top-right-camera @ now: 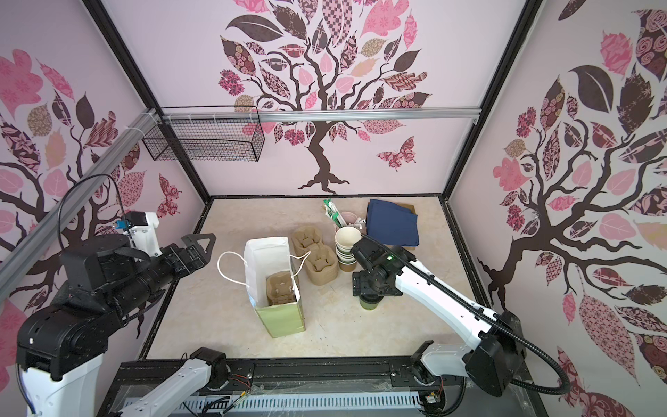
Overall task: Pack a coffee takeout order
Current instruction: Pick up the coffee cup at the middle-right of the table.
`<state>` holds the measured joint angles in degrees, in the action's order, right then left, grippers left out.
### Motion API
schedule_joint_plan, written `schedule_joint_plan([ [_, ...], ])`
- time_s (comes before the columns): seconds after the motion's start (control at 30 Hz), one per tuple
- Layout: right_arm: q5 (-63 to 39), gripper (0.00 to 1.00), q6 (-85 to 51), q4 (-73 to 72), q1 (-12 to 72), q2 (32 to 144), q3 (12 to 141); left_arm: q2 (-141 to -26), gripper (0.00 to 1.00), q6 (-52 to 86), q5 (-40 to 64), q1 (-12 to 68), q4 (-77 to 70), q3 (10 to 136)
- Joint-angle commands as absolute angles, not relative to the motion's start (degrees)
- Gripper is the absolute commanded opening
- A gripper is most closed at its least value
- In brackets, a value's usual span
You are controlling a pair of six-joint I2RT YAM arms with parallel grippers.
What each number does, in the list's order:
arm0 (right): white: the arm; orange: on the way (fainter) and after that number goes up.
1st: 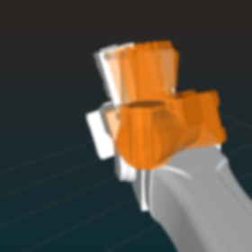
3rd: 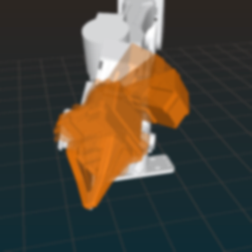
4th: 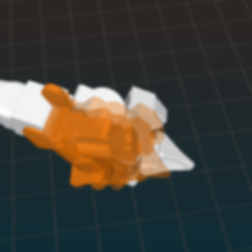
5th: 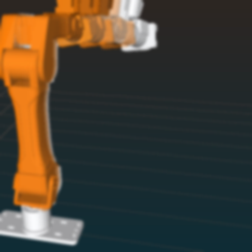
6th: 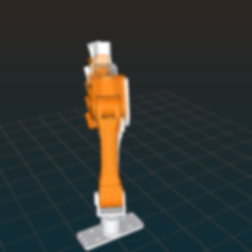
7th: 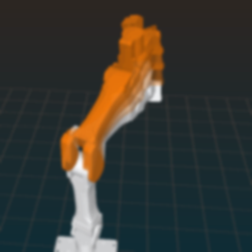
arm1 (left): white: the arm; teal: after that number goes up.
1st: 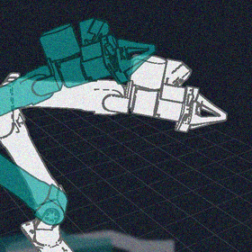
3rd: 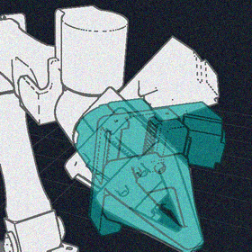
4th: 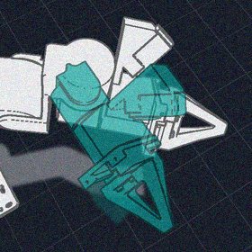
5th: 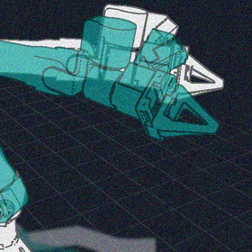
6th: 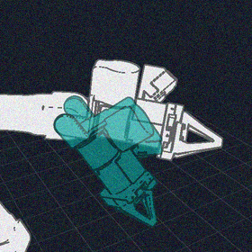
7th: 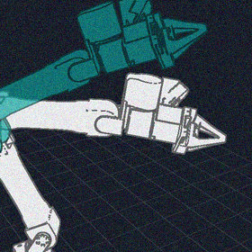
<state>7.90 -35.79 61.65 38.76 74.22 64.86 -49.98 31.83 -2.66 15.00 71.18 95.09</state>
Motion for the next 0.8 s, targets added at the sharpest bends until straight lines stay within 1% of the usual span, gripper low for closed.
schedule_joint_plan([
  [0.0, 9.35, 0.96, -35.51, 60.12, 38.02, 76.06, 65.00, -49.50, 0.98, 30.73, -1.76, 15.08, 69.33, 94.26],
  [0.2, 9.11, 0.87, -35.36, 59.52, 36.79, 77.23, 64.30, -48.78, 0.98, 31.98, -0.66, 15.06, 68.56, 92.34],
  [0.57, 6.95, 0.86, -35.16, 58.88, 36.31, 77.87, 63.16, -49.00, 0.98, 32.15, -0.14, 15.06, 68.49, 91.96],
  [0.77, 6.90, 0.79, -35.07, 59.27, 36.22, 78.48, 63.51, -49.55, 0.98, 32.16, 0.00, 15.10, 68.48, 91.98],
])
